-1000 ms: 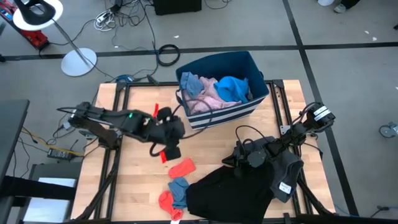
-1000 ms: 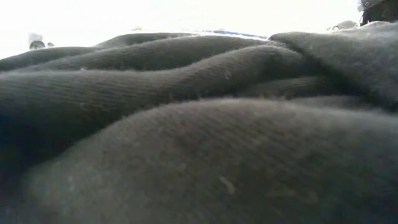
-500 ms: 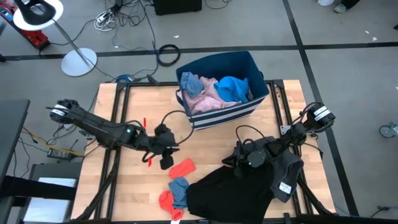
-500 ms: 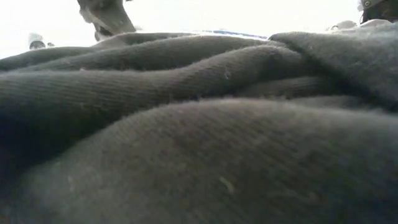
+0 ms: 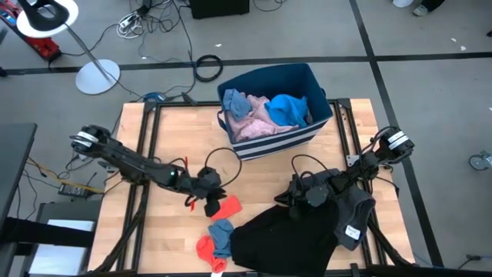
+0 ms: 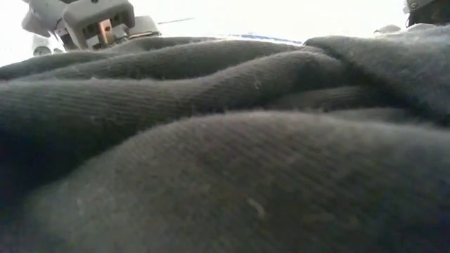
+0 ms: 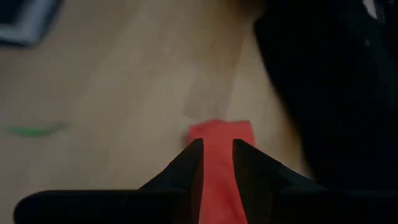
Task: Sort clothes
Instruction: Put the top orange sock in the blue laundry bin organizer
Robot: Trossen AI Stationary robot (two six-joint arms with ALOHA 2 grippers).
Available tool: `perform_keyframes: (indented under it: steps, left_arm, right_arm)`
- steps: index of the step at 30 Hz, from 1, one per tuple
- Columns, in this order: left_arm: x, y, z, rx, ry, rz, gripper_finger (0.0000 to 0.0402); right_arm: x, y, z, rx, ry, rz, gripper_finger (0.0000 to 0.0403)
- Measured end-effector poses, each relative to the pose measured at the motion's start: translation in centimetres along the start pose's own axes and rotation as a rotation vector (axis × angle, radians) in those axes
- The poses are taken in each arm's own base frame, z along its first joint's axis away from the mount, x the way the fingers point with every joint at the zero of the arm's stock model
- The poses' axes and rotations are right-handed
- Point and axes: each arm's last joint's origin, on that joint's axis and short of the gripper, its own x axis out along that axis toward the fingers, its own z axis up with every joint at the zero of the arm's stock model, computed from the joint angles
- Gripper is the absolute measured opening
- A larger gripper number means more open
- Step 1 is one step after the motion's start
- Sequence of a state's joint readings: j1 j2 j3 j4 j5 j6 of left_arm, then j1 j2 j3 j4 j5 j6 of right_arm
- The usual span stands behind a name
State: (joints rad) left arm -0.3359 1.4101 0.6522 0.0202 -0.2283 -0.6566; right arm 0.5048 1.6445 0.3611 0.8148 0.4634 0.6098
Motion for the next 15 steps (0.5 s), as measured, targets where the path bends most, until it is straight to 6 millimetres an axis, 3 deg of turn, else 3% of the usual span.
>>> perform_keyframes:
  steps: [15]
  left_arm:
    - [4.3, -0.5, -2.7, -0.094, 0.103, -0.049, 0.009]
  right_arm:
    - [0.0, 0.0, 0.0, -0.001, 0.0, -0.001, 0.0024]
